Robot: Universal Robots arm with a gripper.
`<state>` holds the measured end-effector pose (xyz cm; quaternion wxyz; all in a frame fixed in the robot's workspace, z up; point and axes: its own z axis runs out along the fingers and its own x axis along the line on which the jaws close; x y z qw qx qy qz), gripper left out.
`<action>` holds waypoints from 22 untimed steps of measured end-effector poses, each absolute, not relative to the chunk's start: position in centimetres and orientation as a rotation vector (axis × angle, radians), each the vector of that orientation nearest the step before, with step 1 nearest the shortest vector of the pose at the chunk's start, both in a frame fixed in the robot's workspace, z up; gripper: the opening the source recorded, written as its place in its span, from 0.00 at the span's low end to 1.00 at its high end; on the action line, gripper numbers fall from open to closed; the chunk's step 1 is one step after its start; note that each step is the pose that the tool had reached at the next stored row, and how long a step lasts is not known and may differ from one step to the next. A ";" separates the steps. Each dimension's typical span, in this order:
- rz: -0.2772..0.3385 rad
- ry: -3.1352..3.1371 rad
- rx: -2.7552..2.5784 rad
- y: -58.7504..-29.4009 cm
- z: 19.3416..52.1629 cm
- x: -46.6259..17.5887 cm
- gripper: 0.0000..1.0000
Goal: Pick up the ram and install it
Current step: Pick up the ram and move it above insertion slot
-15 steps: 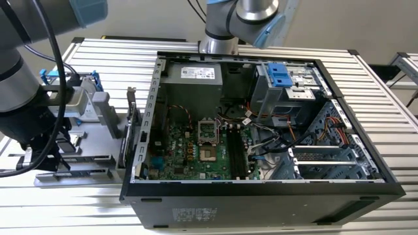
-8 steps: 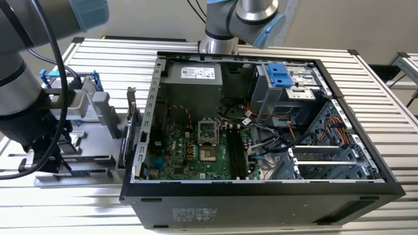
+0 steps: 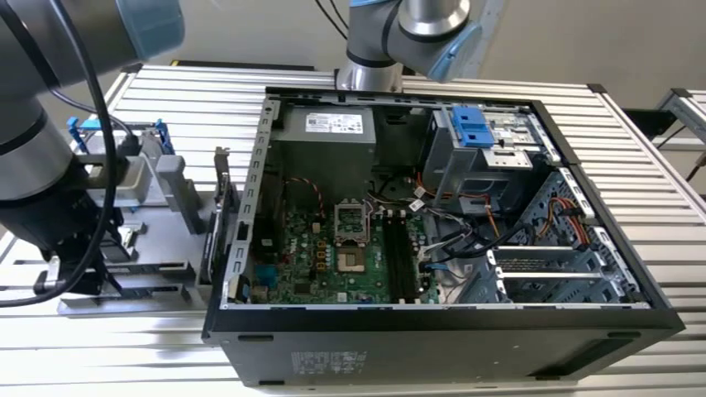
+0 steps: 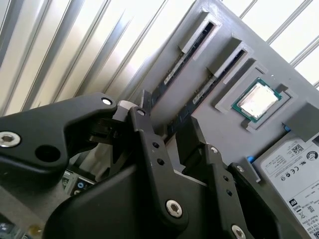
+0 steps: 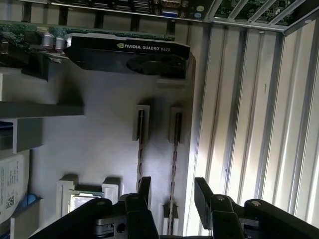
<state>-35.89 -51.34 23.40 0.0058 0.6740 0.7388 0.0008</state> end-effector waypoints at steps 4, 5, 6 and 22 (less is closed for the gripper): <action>0.002 2.313 2.110 -51.3 23.1 -35.9 1.00; 0.002 2.313 2.110 -51.3 23.0 -35.9 1.00; 0.001 2.313 2.110 -51.3 22.9 -35.9 1.00; -0.004 2.316 2.113 -51.4 21.4 -36.0 1.00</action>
